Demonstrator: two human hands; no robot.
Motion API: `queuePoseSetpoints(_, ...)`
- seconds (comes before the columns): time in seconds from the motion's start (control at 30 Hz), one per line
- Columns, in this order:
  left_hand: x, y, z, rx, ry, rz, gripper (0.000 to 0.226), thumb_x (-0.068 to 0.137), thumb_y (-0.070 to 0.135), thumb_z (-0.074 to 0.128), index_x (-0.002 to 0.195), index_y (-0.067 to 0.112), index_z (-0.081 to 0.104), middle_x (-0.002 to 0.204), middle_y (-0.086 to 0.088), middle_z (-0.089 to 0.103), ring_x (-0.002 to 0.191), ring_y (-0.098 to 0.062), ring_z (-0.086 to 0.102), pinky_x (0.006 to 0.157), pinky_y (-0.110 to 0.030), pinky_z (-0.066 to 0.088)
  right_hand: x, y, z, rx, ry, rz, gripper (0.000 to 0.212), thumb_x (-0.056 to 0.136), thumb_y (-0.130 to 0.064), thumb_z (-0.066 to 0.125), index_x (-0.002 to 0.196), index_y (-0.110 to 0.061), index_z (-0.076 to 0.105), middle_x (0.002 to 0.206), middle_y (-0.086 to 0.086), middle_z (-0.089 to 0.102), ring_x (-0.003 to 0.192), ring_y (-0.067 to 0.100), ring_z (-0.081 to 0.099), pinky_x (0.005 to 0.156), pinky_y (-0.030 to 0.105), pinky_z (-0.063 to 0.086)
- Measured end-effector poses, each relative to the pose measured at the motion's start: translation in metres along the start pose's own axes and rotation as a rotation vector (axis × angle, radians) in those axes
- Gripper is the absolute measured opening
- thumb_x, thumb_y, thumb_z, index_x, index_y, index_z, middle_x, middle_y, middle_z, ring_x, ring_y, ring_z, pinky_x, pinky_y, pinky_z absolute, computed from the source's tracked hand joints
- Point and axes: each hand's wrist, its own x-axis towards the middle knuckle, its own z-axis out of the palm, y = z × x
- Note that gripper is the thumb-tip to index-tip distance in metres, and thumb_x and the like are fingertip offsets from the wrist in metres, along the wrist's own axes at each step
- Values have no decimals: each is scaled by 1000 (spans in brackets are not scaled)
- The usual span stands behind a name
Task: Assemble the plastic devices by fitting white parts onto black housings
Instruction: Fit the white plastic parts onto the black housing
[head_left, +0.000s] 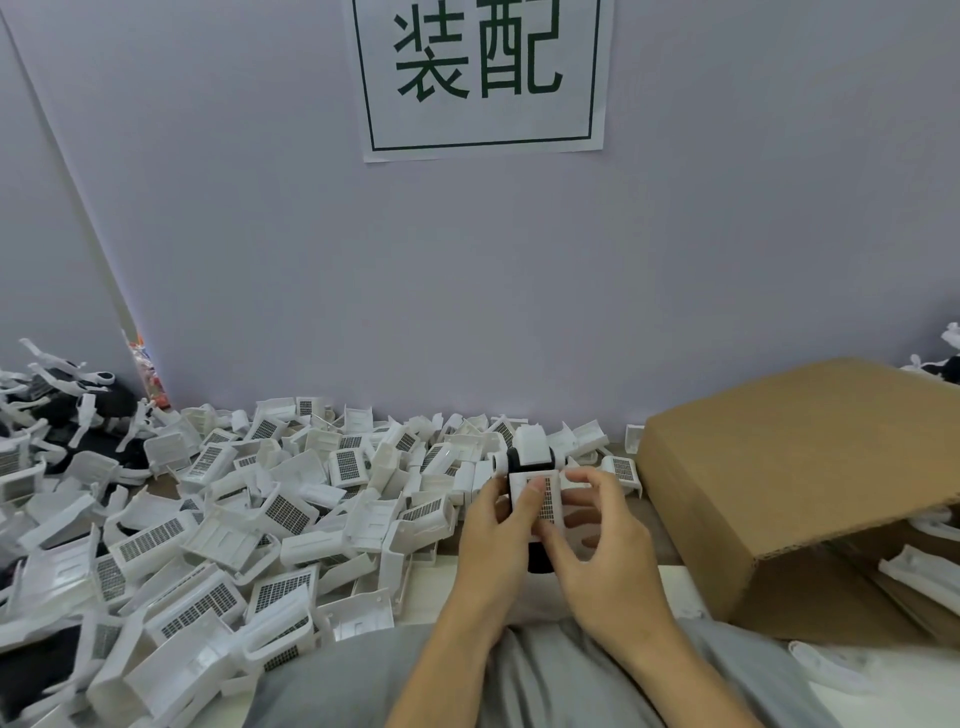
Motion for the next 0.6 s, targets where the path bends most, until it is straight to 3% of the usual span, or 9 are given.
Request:
queuePoseSetpoints(0.13, 1, -1, -1, 1, -36, 18, 14, 97, 15, 63, 108, 17, 72, 103, -5, 77, 102, -23, 72, 91, -39, 57, 2, 4, -2, 120, -20, 176, 38, 85, -14, 78, 108, -38, 59, 96, -11, 73, 90, 1, 68, 77, 22, 56)
queuePoseSetpoints(0.23, 0, 1, -4, -2, -107, 25, 15, 93, 17, 68, 106, 19, 76, 103, -11, 77, 102, -33, 71, 82, -40, 60, 3, 2, -5, 283, -98, 245, 20, 94, -15, 66, 110, -26, 70, 100, -9, 76, 97, 7, 71, 84, 27, 56)
queuePoseSetpoints(0.3, -1, 2, -4, 7, -147, 30, 17, 89, 17, 70, 104, 20, 77, 102, -14, 76, 99, -37, 71, 75, -39, 60, 4, -2, -8, 415, -130, 292, 20, 100, -15, 57, 112, -20, 72, 103, -3, 77, 101, 13, 71, 87, 30, 55)
queuePoseSetpoints(0.4, -1, 2, -4, 25, -182, 45, 20, 93, 7, 67, 102, 21, 78, 100, -12, 76, 93, -28, 71, 75, -37, 58, 7, -3, -11, 521, -123, 368, 24, 100, -20, 51, 110, -14, 73, 103, 5, 77, 101, 23, 72, 89, 40, 56)
queuePoseSetpoints(0.47, -3, 4, -4, 11, -204, 41, 11, 92, 16, 70, 99, 18, 78, 94, -9, 77, 86, -24, 72, 71, -34, 59, 9, 0, -11, 526, -91, 376, 26, 95, -27, 55, 106, -13, 74, 100, 6, 78, 99, 24, 73, 88, 41, 56)
queuePoseSetpoints(0.53, -6, 6, -4, -2, -189, 11, 21, 90, 30, 71, 94, 11, 78, 85, -10, 75, 76, -25, 72, 62, -34, 59, 10, 3, -10, 527, -80, 379, 32, 86, -33, 60, 103, -11, 74, 98, 6, 78, 97, 23, 73, 85, 38, 57)
queuePoseSetpoints(0.6, -5, 6, -3, 28, -129, -10, 26, 92, 32, 66, 87, 11, 79, 80, -10, 75, 71, -21, 71, 59, -31, 57, 10, 5, -9, 520, -87, 392, 32, 84, -33, 62, 101, -9, 74, 96, 6, 78, 94, 22, 74, 80, 33, 57)
